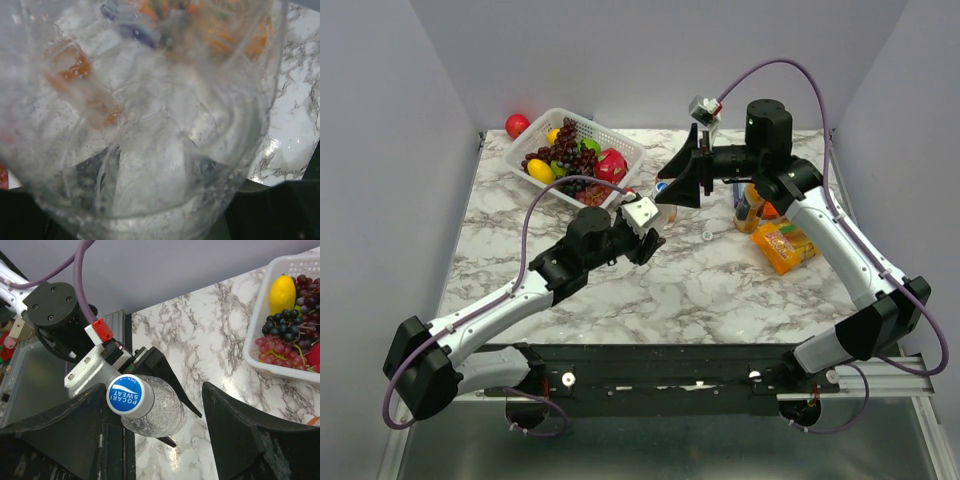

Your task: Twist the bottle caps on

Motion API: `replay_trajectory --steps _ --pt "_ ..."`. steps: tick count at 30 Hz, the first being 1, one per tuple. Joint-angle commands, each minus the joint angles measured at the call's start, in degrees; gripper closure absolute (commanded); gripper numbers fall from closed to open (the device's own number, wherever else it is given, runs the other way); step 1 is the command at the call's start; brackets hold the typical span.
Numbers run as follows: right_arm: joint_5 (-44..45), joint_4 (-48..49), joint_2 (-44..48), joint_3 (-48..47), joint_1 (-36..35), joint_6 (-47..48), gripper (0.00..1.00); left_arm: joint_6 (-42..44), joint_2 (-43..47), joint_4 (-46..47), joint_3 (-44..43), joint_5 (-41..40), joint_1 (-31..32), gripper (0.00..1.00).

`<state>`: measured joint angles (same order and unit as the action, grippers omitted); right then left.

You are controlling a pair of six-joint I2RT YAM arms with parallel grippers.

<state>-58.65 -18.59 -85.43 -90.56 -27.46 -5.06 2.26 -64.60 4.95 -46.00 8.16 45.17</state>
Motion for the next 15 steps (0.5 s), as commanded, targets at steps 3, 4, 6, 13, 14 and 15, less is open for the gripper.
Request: replay_trajectory --steps 3,4,6,13,14,15 --pt "-0.51 0.57 -1.76 0.56 -1.72 1.11 0.19 -0.94 -0.70 2.52 -3.92 5.46 -0.17 1.00" --pt "-0.15 0.57 -1.76 0.74 -1.72 0.93 0.28 -0.77 -0.79 2.43 -4.18 5.55 -0.08 1.00" --pt "0.55 1.01 -1.41 0.83 -1.72 0.84 0.37 -0.59 -1.06 2.26 -4.28 5.81 -0.08 1.00" --pt "8.98 0.84 4.28 3.11 -0.84 7.86 0.86 0.90 -0.62 -0.29 -1.39 5.29 -0.52 0.02" --pt "10.65 0.05 5.17 4.68 -0.58 9.53 0.87 1.08 -0.01 -0.73 -0.59 4.76 -1.04 0.01" --pt "13.10 -1.35 6.14 5.48 -0.23 12.59 0.89 1.16 0.35 -1.17 0.11 3.28 -1.39 0.01"
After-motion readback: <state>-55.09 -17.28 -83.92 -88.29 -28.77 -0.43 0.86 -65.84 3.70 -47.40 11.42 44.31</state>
